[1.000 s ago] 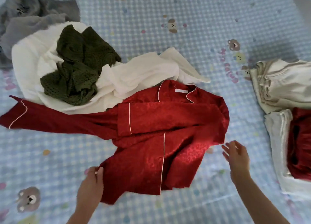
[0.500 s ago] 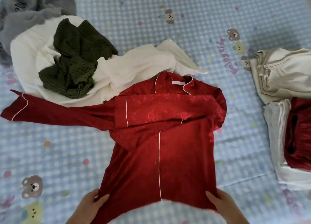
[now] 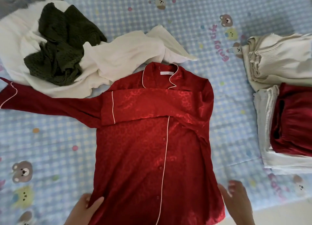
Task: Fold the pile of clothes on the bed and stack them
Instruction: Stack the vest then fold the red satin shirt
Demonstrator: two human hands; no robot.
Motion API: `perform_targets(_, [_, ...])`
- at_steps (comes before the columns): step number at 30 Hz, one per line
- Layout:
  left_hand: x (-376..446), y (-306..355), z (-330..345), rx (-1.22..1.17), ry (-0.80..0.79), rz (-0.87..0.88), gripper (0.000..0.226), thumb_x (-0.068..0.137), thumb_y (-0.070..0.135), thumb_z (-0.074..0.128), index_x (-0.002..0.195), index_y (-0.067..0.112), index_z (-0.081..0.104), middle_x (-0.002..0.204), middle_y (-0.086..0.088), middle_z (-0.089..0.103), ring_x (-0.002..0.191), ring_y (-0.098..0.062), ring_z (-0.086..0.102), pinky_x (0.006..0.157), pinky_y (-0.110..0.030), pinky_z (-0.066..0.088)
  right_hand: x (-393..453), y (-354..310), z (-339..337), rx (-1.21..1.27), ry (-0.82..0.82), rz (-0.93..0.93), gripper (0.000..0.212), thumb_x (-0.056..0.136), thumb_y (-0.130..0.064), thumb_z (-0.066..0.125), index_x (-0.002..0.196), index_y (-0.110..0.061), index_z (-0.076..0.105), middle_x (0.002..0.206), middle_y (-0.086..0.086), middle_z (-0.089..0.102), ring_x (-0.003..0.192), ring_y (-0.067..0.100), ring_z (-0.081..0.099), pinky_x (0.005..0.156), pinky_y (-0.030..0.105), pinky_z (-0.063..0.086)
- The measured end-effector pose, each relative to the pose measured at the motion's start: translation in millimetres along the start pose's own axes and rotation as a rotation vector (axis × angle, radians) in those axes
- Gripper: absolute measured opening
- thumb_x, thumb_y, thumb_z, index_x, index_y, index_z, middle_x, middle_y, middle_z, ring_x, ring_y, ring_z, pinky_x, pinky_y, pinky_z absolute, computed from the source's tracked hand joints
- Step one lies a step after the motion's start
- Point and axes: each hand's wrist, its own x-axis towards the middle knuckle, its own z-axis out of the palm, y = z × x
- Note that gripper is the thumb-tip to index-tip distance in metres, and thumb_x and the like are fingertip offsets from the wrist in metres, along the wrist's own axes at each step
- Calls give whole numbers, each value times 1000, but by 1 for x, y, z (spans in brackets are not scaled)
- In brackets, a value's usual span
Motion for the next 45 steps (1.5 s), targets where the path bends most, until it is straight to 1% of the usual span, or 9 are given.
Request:
perform_targets(8, [36, -8, -19, 219, 377, -84, 23, 65, -6, 77, 82, -5, 62, 79, -30, 60, 80, -48, 60, 75, -51, 47, 43, -22, -25, -27, 177, 2, 19, 84, -12, 64, 98, -7, 53, 104, 27, 59, 101, 44, 54, 84, 46, 43])
perform_targets(14, [55, 159, -9, 31, 511, 468, 30, 86, 14, 64, 113, 1, 56, 108, -18, 60, 101, -35, 57, 90, -48, 47, 47, -139, -3, -113, 293, -727, 36, 82, -16, 69, 115, -10, 58, 118, 10, 56, 108, 31, 54, 89, 46, 48])
perform_targets(18, [92, 246, -7, 53, 571, 400, 52, 89, 26, 59, 131, -2, 44, 122, -26, 53, 114, -42, 49, 98, -50, 38, 95, -212, 1, -189, 374, -909, 50, 90, -14, 58, 138, -11, 45, 146, 12, 41, 135, 29, 39, 109, 46, 36])
perform_targets(23, [117, 268, -16, 125, 477, 281, 31, 87, 19, 60, 116, 8, 57, 108, -16, 66, 104, -36, 59, 91, -43, 44, 176, -237, -40, -526, 126, -893, 42, 90, -24, 57, 129, -13, 51, 123, 6, 61, 131, 26, 41, 117, 47, 8])
perform_targets(30, [112, 299, 24, 64, 266, 433, 40, 85, 30, 65, 118, 11, 53, 114, -14, 57, 107, -30, 56, 95, -41, 45, 220, -197, -119, -323, 339, -617, 45, 85, -22, 67, 123, -1, 55, 118, 25, 54, 109, 43, 49, 95, 51, 40])
perform_targets(34, [91, 324, 45, -48, 198, 452, 36, 87, 18, 63, 121, 17, 52, 102, -3, 64, 86, -17, 61, 71, -19, 44, 161, -162, -72, -279, 255, -994, 61, 84, -35, 67, 136, -13, 46, 133, 10, 48, 124, 26, 45, 104, 42, 37])
perform_targets(37, [50, 342, 53, -132, -201, 612, 17, 85, 0, 60, 97, 13, 61, 81, -6, 66, 73, -20, 60, 65, -18, 42, 145, -123, -40, -449, 212, -1089, 42, 74, -15, 61, 115, -12, 64, 119, 9, 62, 114, 30, 58, 103, 40, 39])
perform_targets(41, [-23, 330, 71, 390, -899, 888, 29, 84, 25, 60, 112, 29, 59, 97, 17, 62, 81, 17, 52, 76, -1, 37, 158, -107, -60, 19, 326, -525, 38, 65, 19, 49, 90, -7, 63, 100, 12, 62, 96, 40, 57, 83, 49, 47])
perform_targets(45, [-17, 337, 78, 412, -614, 847, 23, 89, 28, 58, 111, 25, 62, 95, 7, 64, 85, -3, 60, 70, -4, 41, 138, -177, -64, 275, 331, -594, 20, 87, -4, 53, 100, -18, 56, 100, 0, 57, 92, 26, 59, 81, 43, 49])
